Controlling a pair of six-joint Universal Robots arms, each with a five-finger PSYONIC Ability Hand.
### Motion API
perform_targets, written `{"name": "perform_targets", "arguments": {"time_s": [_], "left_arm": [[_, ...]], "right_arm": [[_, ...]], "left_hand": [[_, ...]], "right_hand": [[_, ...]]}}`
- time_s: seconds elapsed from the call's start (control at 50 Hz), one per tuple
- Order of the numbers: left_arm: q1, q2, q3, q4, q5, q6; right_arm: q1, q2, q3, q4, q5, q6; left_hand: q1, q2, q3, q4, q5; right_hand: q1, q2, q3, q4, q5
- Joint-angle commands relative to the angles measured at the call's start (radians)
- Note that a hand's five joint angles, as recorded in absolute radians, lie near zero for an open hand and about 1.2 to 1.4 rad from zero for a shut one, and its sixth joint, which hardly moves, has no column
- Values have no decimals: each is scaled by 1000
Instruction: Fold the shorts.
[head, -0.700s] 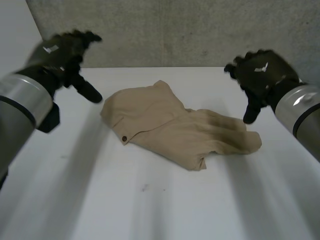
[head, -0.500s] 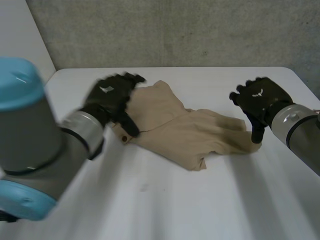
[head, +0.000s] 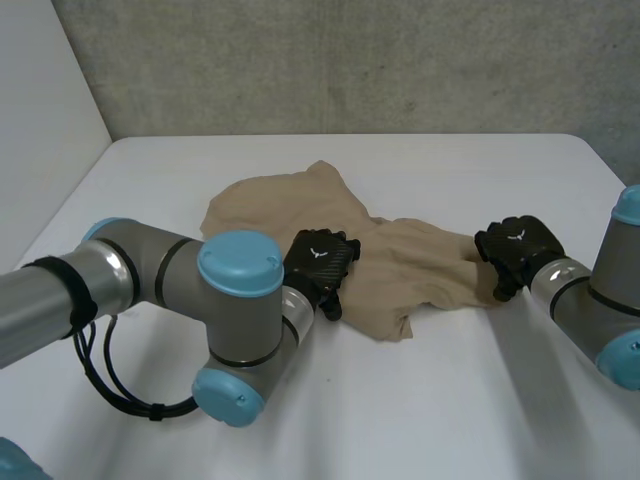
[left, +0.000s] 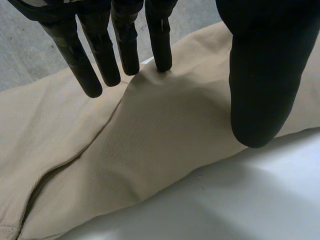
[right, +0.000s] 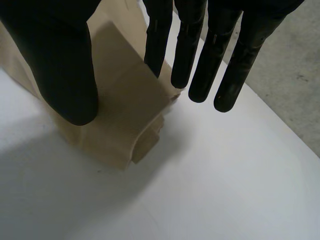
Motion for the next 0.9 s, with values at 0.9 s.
{"name": "perform_targets", "arguments": {"time_s": [0.9], "left_arm": [[136,699,-421,-212,76,161]], "right_arm": [[228,-327,-45,341,-10,141]], "left_hand": [[962,967,967,966,965]], "right_hand": [[790,683,687,687,716]]}}
